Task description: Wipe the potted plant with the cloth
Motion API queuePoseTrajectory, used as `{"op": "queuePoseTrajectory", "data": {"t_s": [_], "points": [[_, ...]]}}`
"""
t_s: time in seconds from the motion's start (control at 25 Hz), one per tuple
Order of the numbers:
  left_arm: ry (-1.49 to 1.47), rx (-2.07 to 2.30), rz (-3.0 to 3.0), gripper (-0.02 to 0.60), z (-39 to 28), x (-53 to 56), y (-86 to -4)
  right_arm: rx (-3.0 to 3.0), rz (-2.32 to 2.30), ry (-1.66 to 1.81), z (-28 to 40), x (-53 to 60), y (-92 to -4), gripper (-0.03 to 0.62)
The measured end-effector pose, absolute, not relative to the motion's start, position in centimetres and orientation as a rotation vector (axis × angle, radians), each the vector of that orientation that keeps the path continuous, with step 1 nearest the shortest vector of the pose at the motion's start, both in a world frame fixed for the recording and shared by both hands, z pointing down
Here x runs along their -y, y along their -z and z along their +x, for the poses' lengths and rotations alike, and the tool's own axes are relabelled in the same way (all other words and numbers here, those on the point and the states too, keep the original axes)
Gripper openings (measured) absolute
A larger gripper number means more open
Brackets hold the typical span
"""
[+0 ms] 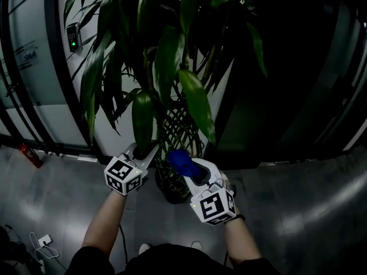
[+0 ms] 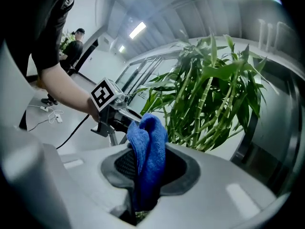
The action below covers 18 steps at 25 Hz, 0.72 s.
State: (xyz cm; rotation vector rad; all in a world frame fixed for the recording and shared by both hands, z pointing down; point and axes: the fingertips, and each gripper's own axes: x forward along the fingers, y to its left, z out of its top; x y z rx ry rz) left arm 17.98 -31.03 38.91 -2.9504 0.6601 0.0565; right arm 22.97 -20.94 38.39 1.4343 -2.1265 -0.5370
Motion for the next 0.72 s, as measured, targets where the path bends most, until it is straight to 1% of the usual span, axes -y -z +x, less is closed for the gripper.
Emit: {"op": "queuePoseTrajectory", "data": {"t_s": [0.2, 0.4, 0.72], "points": [[-0.028, -0.903, -2.865, 0.006, 20.2, 30.4, -38.8, 2.293, 1.211, 0.688, 25.5, 21.6, -37.4, 0.095], [-0.05, -1.071, -2.783, 0.006, 20.9, 28.6, -37.1, 2.349, 1.082, 0.745, 27.5, 21.0, -36.7, 0.095], [-0.093, -1.131, -2.714, 0.006, 21.5, 26.8, -33.1, 2.346, 1.112, 0.806, 31.4, 22.2, -33.6, 0.095]]}}
